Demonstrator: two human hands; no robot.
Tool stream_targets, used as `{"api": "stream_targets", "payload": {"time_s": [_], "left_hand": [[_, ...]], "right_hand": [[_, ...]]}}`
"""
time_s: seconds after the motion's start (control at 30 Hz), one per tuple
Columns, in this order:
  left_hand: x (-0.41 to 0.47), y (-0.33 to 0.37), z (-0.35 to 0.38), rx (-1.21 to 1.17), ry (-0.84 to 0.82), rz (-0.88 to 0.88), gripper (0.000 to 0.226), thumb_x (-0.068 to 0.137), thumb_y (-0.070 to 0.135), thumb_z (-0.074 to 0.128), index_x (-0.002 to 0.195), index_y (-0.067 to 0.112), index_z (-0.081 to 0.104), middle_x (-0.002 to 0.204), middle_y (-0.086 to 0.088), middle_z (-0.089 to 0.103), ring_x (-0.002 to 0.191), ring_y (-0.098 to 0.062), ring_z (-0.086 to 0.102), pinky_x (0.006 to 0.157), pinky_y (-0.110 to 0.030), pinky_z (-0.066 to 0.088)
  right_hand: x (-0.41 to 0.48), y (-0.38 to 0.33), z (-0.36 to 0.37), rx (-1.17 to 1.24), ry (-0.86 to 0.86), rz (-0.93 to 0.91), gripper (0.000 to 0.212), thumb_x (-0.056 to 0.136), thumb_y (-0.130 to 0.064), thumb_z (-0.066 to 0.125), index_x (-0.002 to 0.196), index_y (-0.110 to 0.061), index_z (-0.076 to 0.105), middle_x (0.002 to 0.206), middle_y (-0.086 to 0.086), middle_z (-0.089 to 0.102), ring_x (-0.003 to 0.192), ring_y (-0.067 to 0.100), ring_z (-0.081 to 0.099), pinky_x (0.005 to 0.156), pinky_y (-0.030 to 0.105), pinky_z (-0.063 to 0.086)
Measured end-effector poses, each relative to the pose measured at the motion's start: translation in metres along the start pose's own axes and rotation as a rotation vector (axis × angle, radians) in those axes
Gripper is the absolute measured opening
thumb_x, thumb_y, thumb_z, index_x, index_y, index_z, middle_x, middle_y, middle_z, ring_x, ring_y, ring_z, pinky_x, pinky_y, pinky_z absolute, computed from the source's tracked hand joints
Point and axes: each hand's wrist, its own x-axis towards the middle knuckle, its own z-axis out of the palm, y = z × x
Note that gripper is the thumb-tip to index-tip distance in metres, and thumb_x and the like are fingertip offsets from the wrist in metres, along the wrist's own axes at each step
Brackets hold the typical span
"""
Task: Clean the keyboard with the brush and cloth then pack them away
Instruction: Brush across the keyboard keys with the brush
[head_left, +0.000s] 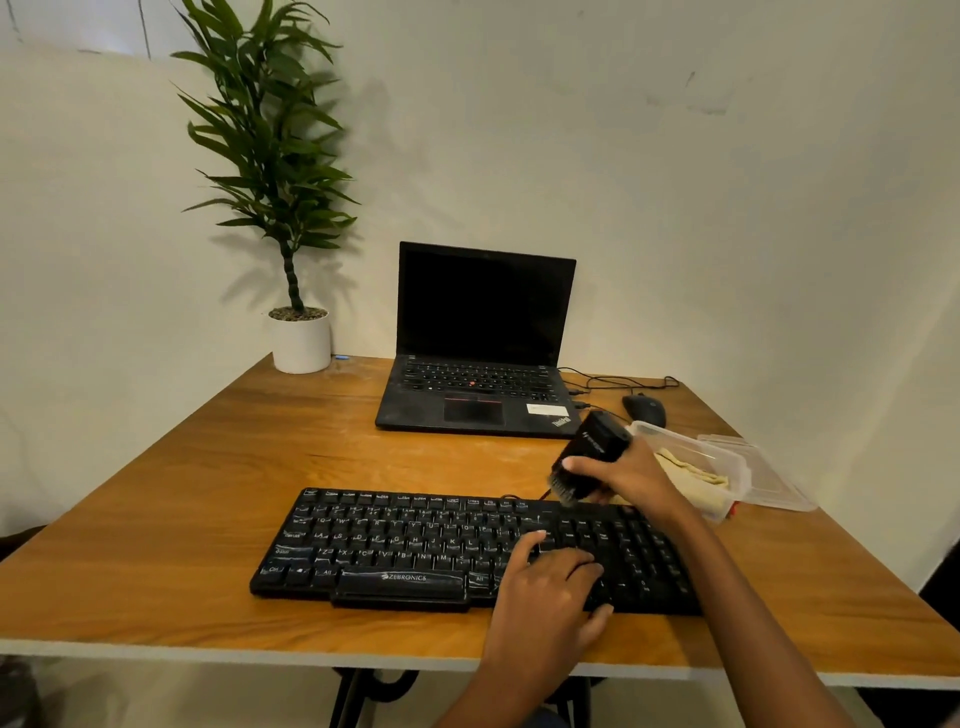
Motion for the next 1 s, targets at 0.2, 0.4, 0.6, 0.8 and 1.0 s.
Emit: {"api": "stream_targets", "payload": {"time_s": [0.2,0.4,0.6,0.8,1.0], "left_hand": [[0.000,0.000,0.004,-0.010,0.004,0.002,0.038,0.076,0.057,0.043,0.095,0.037,0.070,0.096,0.023,0.066,0.089,0.011,0.059,0.103,-0.029,0.027],[0.000,-0.001,0.004,-0.012,0.026,0.007,0.038,0.076,0.056,0.043,0.094,0.036,0.070,0.096,0.022,0.066,0.088,0.010,0.059,0.103,-0.029,0.027],[0.000,-0.001,0.003,-0.018,0.017,0.004,0.038,0.076,0.056,0.043,0.094,0.037,0.070,0.096,0.023,0.066,0.088,0.011,0.059,0.102,-0.029,0.027],[0.000,0.000,0.003,-0.023,0.029,0.001,0.038,0.076,0.056,0.044,0.094,0.036,0.070,0.096,0.023,0.066,0.087,0.011,0.060,0.103,-0.028,0.027],[0.000,0.001,0.004,-0.013,0.030,-0.002,0.037,0.076,0.056,0.044,0.095,0.037,0.070,0.096,0.023,0.066,0.087,0.011,0.059,0.104,-0.029,0.026]], "right_hand": [[0.027,-0.008,0.007,-0.277,-0.320,-0.028,0.039,0.072,-0.016,0.078,0.103,-0.013,0.054,0.094,0.007,0.064,0.072,0.016,0.063,0.056,0.025,0.053],[0.036,-0.008,-0.006,-0.337,-0.415,-0.009,0.049,0.070,-0.013,0.079,0.110,-0.013,0.051,0.107,0.011,0.063,0.089,0.023,0.065,0.069,0.035,0.056],[0.036,-0.004,-0.008,-0.328,-0.430,-0.006,0.056,0.068,-0.014,0.081,0.115,-0.011,0.051,0.107,0.009,0.064,0.091,0.023,0.065,0.065,0.031,0.057],[0.031,-0.006,-0.009,-0.338,-0.422,-0.006,0.051,0.070,-0.013,0.079,0.113,-0.012,0.051,0.105,0.009,0.063,0.086,0.019,0.065,0.060,0.027,0.055],[0.023,0.006,-0.017,-0.338,-0.230,0.045,0.043,0.073,-0.019,0.076,0.107,-0.006,0.053,0.085,0.013,0.067,0.056,0.020,0.063,0.044,0.022,0.049]]}}
